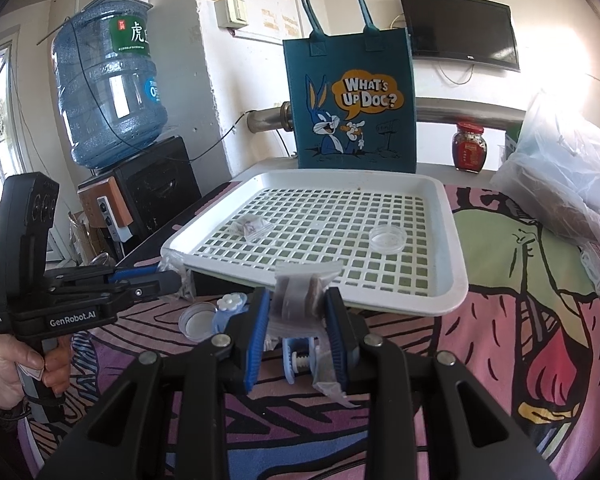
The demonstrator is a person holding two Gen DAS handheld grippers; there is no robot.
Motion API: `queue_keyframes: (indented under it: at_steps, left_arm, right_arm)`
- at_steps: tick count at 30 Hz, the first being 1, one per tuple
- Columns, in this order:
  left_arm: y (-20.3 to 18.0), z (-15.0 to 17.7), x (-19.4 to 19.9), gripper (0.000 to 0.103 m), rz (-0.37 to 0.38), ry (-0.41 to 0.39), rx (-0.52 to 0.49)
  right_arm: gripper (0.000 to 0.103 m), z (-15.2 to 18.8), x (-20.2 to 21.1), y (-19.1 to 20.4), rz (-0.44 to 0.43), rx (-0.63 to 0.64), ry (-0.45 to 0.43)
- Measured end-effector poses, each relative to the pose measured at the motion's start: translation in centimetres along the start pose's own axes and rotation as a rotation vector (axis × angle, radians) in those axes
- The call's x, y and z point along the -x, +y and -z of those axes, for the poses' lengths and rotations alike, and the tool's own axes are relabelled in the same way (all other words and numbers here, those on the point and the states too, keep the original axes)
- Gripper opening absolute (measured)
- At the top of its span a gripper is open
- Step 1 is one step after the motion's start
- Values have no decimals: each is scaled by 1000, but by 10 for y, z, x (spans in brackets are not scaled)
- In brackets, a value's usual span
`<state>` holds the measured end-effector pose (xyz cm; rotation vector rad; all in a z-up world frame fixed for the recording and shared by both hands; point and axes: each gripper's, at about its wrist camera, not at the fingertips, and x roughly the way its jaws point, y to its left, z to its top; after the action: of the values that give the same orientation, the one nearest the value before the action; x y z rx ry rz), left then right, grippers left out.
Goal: Organize objects
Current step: 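Move both bags over the white tray and open both grippers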
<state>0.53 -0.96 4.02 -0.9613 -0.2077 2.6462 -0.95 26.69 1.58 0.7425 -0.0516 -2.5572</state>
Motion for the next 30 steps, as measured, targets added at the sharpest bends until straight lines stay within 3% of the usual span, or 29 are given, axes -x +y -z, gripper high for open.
queue_keyframes:
  at_steps: [6,11,17,20,22,25,27,30]
  left_arm:
    - [15,-41,-1,22,-44,0,-34]
    - [31,-53,-46,22,-82,106,6]
    - [26,-55,-77,22,-125,168,-16]
    - [23,-51,-88,27,-134,212,-23]
    - [22,-51,-86,44,-132,197,-33]
    - [24,-55,-63,70,-95,107,-10]
    - [25,-59,-41,77,-85,35,-5]
    - [30,-62,-5,81,-100,-55,3]
  right_arm:
    - [28,-46,0,-24,47,11,-1]
    - [28,-46,-66,-45,35,-52,205]
    - [28,-30,-114,-59,90,-65,318]
    - [33,-31,-116,-61,85,-71,307]
    - [39,-34,-107,-59,85,-61,266]
    - [46,-41,-76,-55,67,-66,164]
    - [48,-45,-51,-51,51,-56,97]
    - [54,-46,-18,-45,-4,-54,31]
